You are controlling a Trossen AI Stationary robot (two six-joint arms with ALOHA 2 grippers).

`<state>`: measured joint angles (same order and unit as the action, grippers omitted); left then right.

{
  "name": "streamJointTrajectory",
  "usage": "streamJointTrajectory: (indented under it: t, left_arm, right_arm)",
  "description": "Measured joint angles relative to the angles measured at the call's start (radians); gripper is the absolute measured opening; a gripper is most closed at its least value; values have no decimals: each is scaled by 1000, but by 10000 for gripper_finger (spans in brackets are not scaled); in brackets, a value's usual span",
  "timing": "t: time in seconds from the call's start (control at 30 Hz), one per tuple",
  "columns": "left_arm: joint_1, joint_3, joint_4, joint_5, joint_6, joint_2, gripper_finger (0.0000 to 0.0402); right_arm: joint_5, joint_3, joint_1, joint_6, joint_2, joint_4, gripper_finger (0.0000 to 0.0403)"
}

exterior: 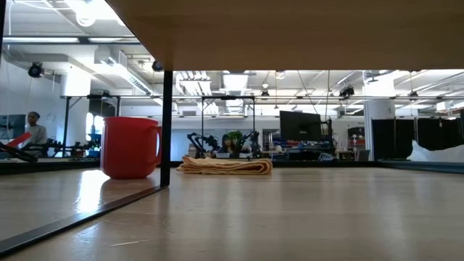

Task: Stack small to large cups/mugs on shelf
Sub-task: Adjust the black cup on the shelf

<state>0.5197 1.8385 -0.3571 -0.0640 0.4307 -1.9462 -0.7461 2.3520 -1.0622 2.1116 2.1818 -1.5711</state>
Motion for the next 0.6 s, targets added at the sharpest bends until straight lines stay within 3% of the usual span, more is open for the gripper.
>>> streamJointTrajectory:
  t: [0.23,0.43,0.6]
  left_arm:
    - [-2,-5,-221,-129,-50,84,41]
    - [-19,-8,-273,-178,-55,127,41]
    - [-32,-10,-281,-181,-54,146,41]
  right_arm:
    - [-93,-2,2,-81,-48,0,9]
    - [-239,-1,27,-215,-123,0,9]
    - [-287,-2,67,-349,-203,1,9]
